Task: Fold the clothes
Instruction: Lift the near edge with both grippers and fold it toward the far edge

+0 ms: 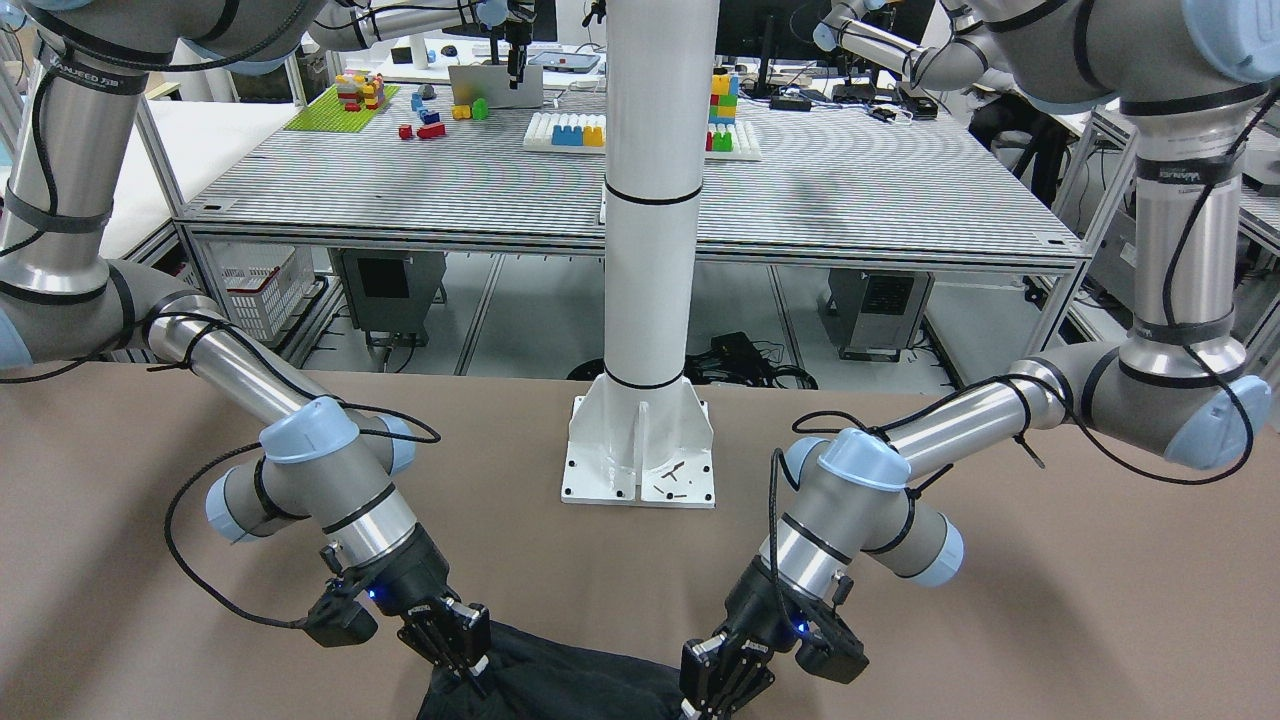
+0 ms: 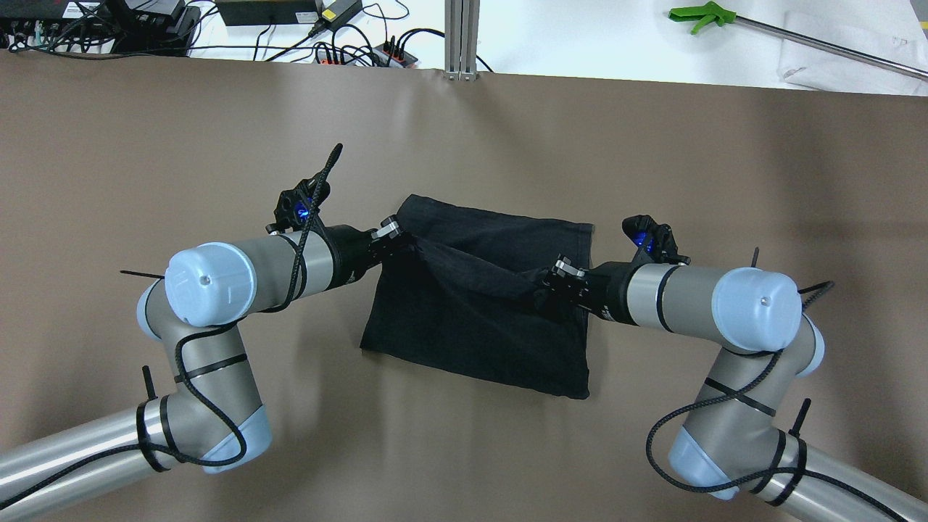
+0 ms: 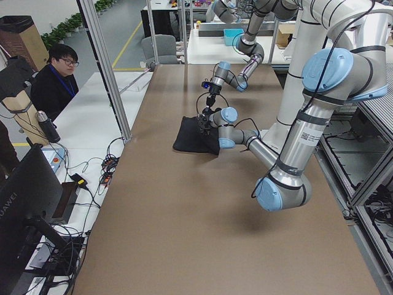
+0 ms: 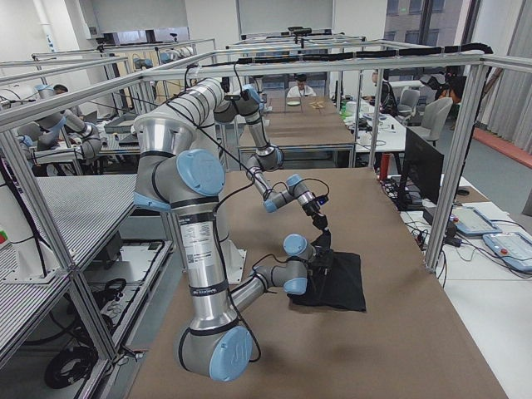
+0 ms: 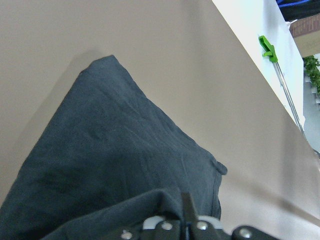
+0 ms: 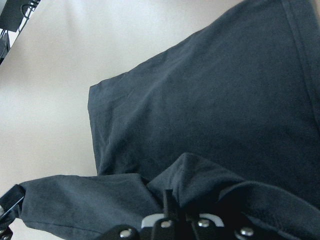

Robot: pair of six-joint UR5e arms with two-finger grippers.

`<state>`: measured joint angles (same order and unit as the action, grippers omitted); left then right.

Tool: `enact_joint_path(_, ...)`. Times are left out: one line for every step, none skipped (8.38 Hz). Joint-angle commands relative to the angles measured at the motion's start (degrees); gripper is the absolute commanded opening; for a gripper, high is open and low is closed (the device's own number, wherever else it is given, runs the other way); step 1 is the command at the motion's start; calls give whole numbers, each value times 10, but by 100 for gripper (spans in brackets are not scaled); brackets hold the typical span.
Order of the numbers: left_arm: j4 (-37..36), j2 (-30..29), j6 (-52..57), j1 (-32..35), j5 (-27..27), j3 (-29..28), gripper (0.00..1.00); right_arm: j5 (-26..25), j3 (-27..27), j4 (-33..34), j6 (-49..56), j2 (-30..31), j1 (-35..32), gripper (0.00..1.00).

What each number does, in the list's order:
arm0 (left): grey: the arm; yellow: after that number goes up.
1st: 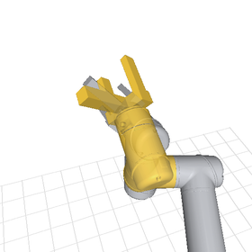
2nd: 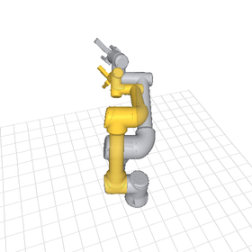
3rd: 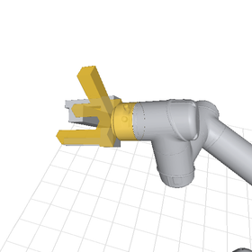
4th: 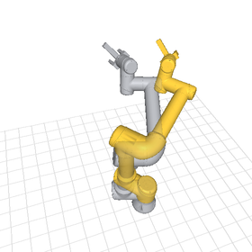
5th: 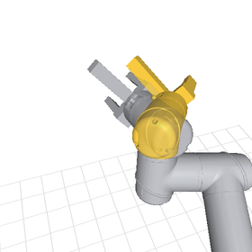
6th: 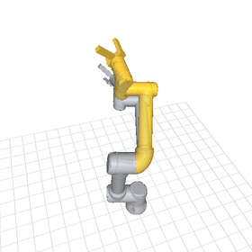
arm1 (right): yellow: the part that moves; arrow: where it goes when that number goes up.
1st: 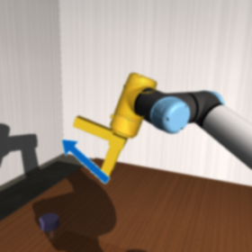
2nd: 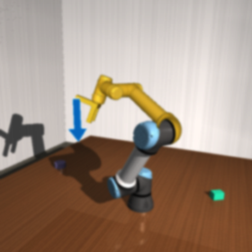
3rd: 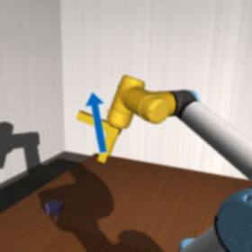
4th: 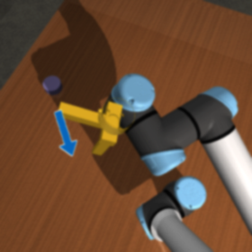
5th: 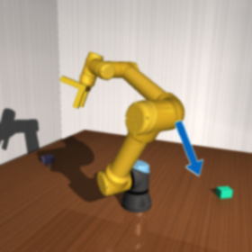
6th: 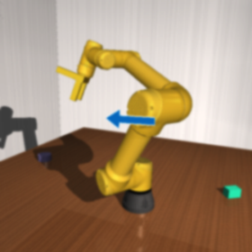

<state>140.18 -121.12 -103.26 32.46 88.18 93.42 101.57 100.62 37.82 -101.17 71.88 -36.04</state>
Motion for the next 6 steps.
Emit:
enact_joint_path(2, -16, 0, 12, 2, -47, 0, -21, -48, 0, 1, -31, -9, 0)
enact_joint_path(2, -16, 1, 12, 2, -51, 0, -28, -55, 1, 1, -32, -10, 0)
enact_joint_path(2, -17, 2, 10, -3, -53, 9, -36, -62, 1, 1, -35, -11, 5)
enact_joint_path(2, -17, 9, 9, -5, -62, 97, -44, -64, 2, 4, -35, -11, 96)
enact_joint_path(4, -31, 8, 11, -6, -74, 94, -48, -64, 2, 21, -35, -11, 95)
enact_joint_path(2, -39, 8, 16, -12, -79, 94, -44, -65, 5, 24, -36, -27, 95)
